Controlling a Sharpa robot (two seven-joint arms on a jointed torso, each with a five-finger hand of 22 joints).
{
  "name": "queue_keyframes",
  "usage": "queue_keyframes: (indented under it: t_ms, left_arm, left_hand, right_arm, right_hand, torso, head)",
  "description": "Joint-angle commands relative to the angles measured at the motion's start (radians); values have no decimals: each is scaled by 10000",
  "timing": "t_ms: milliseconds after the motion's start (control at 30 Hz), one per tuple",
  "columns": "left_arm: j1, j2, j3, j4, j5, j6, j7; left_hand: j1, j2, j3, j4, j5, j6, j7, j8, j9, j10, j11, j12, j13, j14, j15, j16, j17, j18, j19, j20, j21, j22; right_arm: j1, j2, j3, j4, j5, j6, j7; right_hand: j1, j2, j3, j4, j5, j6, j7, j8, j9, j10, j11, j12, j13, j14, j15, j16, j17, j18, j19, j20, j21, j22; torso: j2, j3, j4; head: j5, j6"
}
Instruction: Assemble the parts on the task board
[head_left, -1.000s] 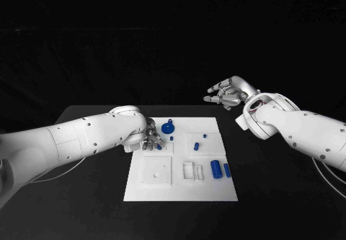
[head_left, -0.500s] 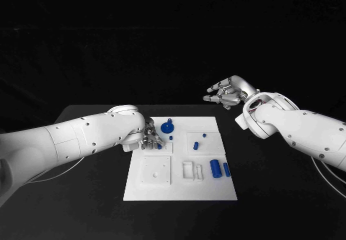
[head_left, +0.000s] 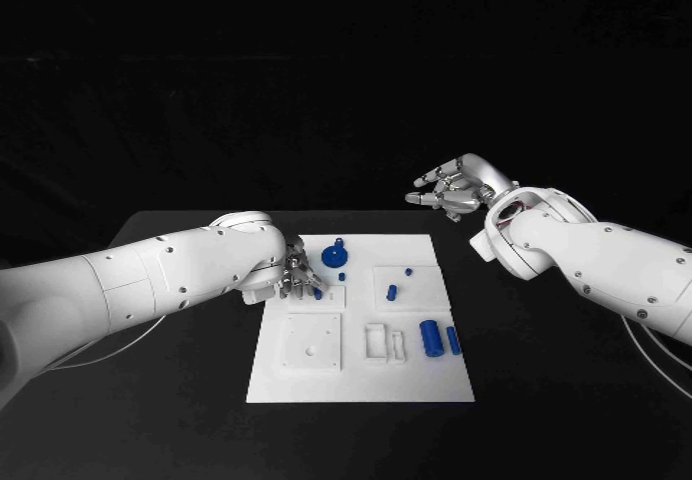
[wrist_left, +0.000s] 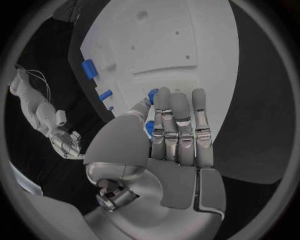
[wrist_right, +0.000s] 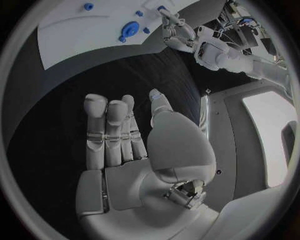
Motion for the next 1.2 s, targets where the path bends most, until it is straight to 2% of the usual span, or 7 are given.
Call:
queue_keyframes:
  t_ms: [33,233,400,467,633,867,1200]
  left_arm:
    - [0,-59,11,65,116,-215,134]
    - [33,-284,105,266,581,-252,200]
    - [154,-499,411,347,1207,-98,320]
    - [249,-581,498,320,1432,-51,394]
    - [520,-725,685,75,1701,-9,503]
    - [684,-562,758,-628,1570,-79,573]
    - [720,110,768,-1943,991,154,676]
  left_hand:
    - [11,-159,37,127,-116,38,9,-39,1,478,36,3,2,-32,63,24,-22,-72,71,20,-88,142]
    - [-103,-300,86,331,-447,-124,75,-53,-146,466,72,-185,-54,-104,82,-62,-83,-72,56,34,-209,139]
    - [-50,-268,61,235,-389,-1168,415,-50,-1161,443,203,-671,-168,-216,173,-229,-278,-72,15,101,-398,105]
    - [13,-111,-92,-104,-234,-1203,432,-43,-1544,446,222,-814,-144,-221,178,-211,-403,-72,56,110,-536,84]
    - [3,-92,-166,-234,-248,-1371,499,-44,-1754,437,225,-1031,-168,-247,209,-230,-533,-72,86,131,-660,69]
    - [-51,-136,-172,-122,-464,-1512,554,-30,-1862,435,250,-1082,-145,-263,229,-227,-608,-72,90,143,-688,50]
    - [-172,-247,-137,170,-937,-1721,640,-33,-1994,429,299,-1157,-115,-309,261,-207,-686,-72,61,165,-692,13]
  right_arm:
    - [-21,5,6,-7,54,-5,91]
    - [-38,-15,6,-49,94,-55,121]
    - [-42,-41,6,-108,147,-79,145]
    - [-43,-50,6,-128,194,-96,157]
    - [-44,-64,7,-164,279,-118,174]
    - [-44,-70,7,-166,302,-130,187]
    - [-44,-59,14,-130,306,-132,193]
  right_hand:
    - [-75,-60,-5,65,60,-66,24,-9,5,49,10,36,-10,2,-17,32,-13,85,475,-60,-56,607]
    - [-35,-106,-36,222,29,-95,30,-11,4,50,15,37,-16,1,-13,31,-26,92,478,-55,-82,598]
    - [-44,-109,-40,238,12,-102,30,-11,4,54,16,41,-15,1,-12,30,-28,90,479,-55,-70,603]
    - [-44,-109,-40,238,12,-102,30,-11,4,54,16,41,-15,1,-12,30,-28,90,479,-55,-70,603]
    - [-22,-85,-25,244,22,-92,28,-8,5,54,14,43,-14,5,-14,31,-30,90,478,-54,-63,606]
    - [-9,-82,-27,239,31,-96,31,-10,4,59,13,47,-13,12,-15,33,-32,90,481,-56,-61,607]
    - [2,-66,-25,232,33,-96,29,-9,5,63,11,50,-12,14,-15,33,-35,90,483,-57,-47,610]
  torso:
    - [1,0,4]
    - [-6,1,11]
    - [6,6,20]
    - [1,14,18]
    - [21,11,-1]
    - [38,8,-20]
    - [109,1,-30]
  head:
    - [-10,30]
    - [15,53]
    - [35,59]
    - [33,58]
    - [57,100]
    - [131,120]
    - [165,119]
